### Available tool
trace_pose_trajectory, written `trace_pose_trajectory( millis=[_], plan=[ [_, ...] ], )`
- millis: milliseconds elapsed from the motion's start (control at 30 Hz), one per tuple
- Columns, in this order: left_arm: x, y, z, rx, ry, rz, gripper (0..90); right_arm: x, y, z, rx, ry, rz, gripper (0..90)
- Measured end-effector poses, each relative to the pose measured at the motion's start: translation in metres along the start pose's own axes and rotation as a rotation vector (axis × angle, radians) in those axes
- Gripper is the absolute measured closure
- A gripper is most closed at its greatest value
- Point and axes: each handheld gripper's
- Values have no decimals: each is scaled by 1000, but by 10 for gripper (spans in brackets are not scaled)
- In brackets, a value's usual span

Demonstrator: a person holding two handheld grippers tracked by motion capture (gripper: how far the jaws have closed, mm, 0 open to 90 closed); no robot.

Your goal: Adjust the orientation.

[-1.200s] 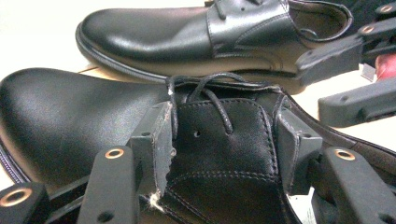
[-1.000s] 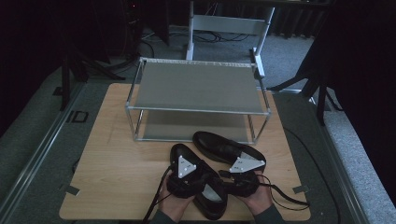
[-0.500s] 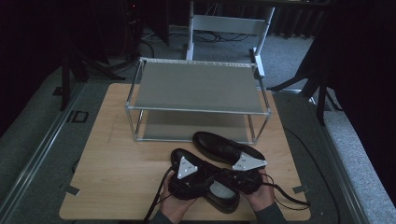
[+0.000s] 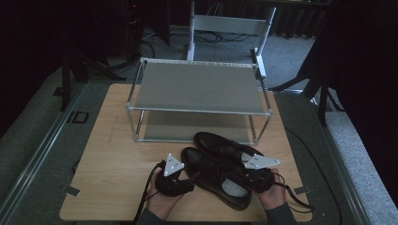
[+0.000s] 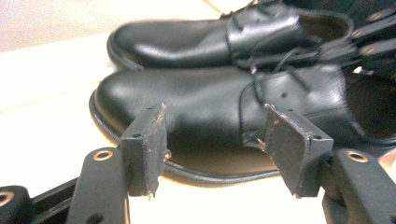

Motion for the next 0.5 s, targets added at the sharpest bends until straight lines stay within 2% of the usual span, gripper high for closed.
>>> trace_pose_trajectory(
  millis=[133,200,367,400,433,500],
  plan=[
    [2,10,7,48,-12,26,418,0,-2,0,0,-7,-3,859],
    [2,10,7,48,-12,26,422,0,-3,0,3,-8,-4,859],
    [-7,19,13,88,15,61,432,-4,-1,3,12,-18,-6,854],
    [-9,21,14,91,21,64,432,-6,0,4,11,-9,-13,836],
    [-9,22,14,94,27,64,432,-8,-2,4,9,4,-31,778],
    [-10,23,15,99,26,67,431,-11,-8,5,-1,-1,-21,688]
  ],
)
Point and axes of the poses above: each handheld gripper's, and its own axes: y roughly forward along the jaws, z roughly out of its underside, x roughly to its left, and after that the axes turned 3 degrees about z, right-handed
